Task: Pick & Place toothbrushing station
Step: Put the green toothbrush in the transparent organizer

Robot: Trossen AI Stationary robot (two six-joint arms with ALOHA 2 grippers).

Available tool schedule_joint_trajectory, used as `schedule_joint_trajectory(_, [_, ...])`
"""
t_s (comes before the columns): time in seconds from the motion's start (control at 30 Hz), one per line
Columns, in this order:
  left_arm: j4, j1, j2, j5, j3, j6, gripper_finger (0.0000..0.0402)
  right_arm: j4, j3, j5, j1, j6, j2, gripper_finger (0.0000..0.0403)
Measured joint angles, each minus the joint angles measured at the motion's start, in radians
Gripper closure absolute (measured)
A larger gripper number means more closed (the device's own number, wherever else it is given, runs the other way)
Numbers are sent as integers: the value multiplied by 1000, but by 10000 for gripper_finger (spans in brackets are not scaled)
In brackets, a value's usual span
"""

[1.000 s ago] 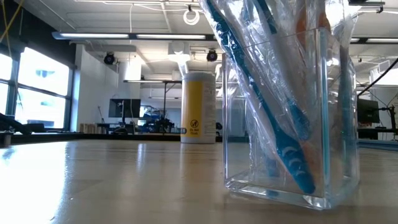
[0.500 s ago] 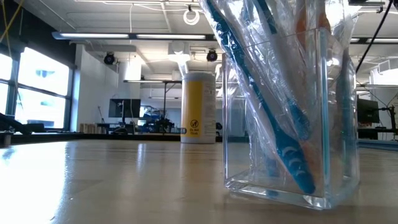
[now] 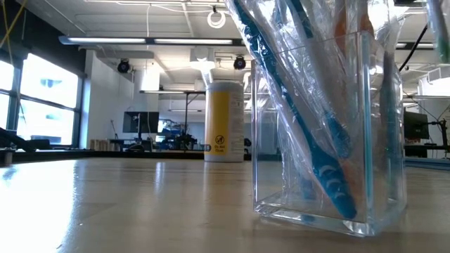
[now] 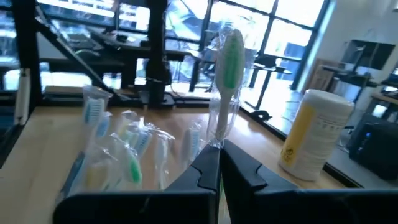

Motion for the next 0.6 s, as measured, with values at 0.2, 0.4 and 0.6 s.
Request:
schedule_joint_trajectory(0.2, [12,0,0,0,0,0,284,53,0,44,-51,66,91,400])
schedule_joint_trajectory(0.4, [10,0,0,52,0,0,284,363,0,-66,-118,-227,140,400])
schedule_joint_trajectory(0.6, [2,0,0,72,0,3,284,600,1,-82,-155,-505,146,400])
